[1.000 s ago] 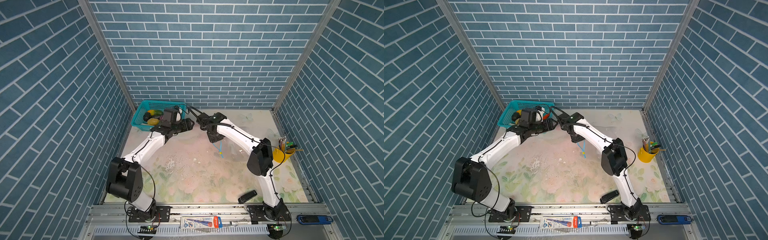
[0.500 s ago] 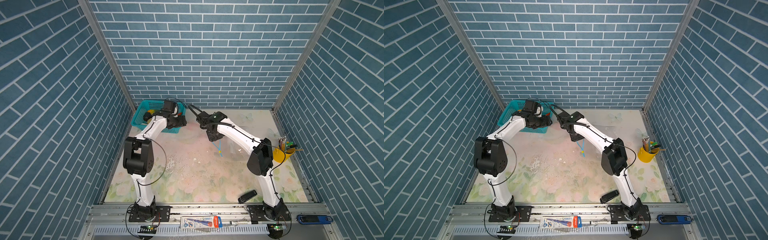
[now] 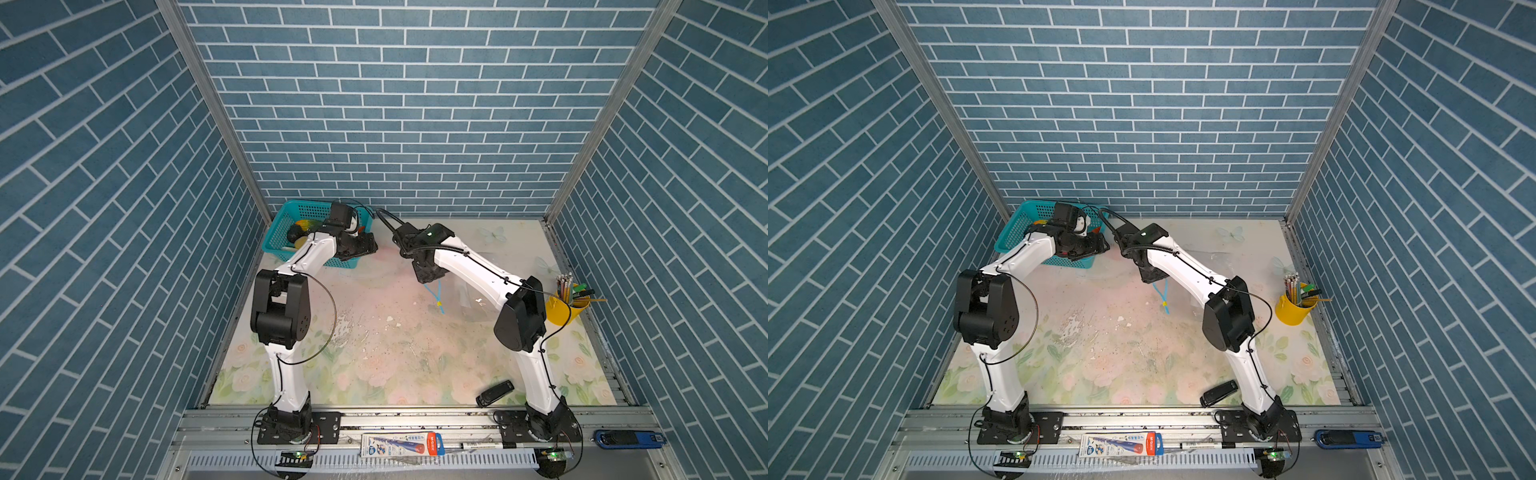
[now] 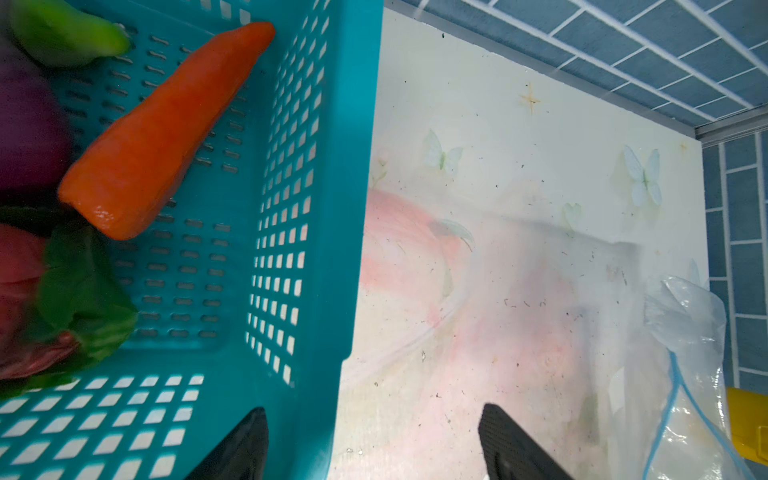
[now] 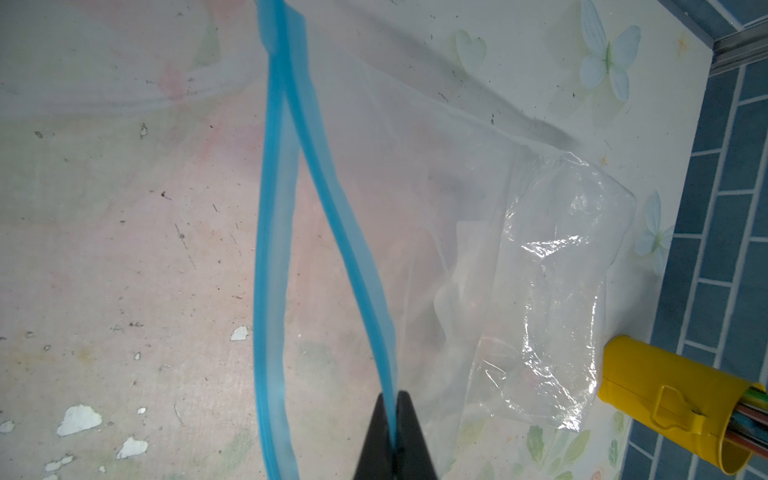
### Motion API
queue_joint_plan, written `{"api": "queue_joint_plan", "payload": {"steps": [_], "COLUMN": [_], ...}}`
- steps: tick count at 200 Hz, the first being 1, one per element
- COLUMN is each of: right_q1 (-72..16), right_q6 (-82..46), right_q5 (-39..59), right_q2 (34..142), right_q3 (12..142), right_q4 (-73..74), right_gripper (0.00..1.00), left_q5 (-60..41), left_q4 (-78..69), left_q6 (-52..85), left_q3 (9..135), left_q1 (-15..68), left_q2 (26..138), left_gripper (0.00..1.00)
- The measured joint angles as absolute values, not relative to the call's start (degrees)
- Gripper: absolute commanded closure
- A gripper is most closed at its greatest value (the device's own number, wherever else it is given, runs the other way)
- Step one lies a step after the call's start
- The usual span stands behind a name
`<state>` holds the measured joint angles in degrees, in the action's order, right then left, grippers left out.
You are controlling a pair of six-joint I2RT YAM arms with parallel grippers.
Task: Place the food in the zip-top bag and seal the zipper
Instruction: 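Release the bag and move the left gripper over the teal basket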
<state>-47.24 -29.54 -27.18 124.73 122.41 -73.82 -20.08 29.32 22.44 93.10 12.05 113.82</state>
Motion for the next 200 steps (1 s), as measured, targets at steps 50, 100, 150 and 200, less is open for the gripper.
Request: {"api": "queue_joint_plan", "payload": {"steps": [50, 100, 150, 200], "right_q1": [-47.24, -47.35, -47.42, -47.4], "right_q6": [-29.54, -29.56, -29.58, -29.67], "right_q5": [-26.83, -26.68, -26.59, -26.28], "right_q2": [124.73, 124.73, 124.73, 124.73], "right_q3": [122.41, 122.3, 120.68, 119.92], "right_q4": [-73.58, -73.1, -72.23, -71.4], "right_gripper": [1.0, 1.0, 1.0, 1.0], "left_q5": [-20.8, -19.05, -16.51, -14.96], "left_q4": [25.1, 19.64, 17.72, 22.26], "left_q6": [28.99, 40.77, 45.65, 40.53], "left_q3": [89.36, 81.67, 81.8, 88.03], "left_q1": [13.93, 16.16, 19.86, 21.85], "left_q2": [112.73, 107.85, 107.92, 108.16], "left_gripper": [0.22, 0.23, 0.22, 0.17]}}
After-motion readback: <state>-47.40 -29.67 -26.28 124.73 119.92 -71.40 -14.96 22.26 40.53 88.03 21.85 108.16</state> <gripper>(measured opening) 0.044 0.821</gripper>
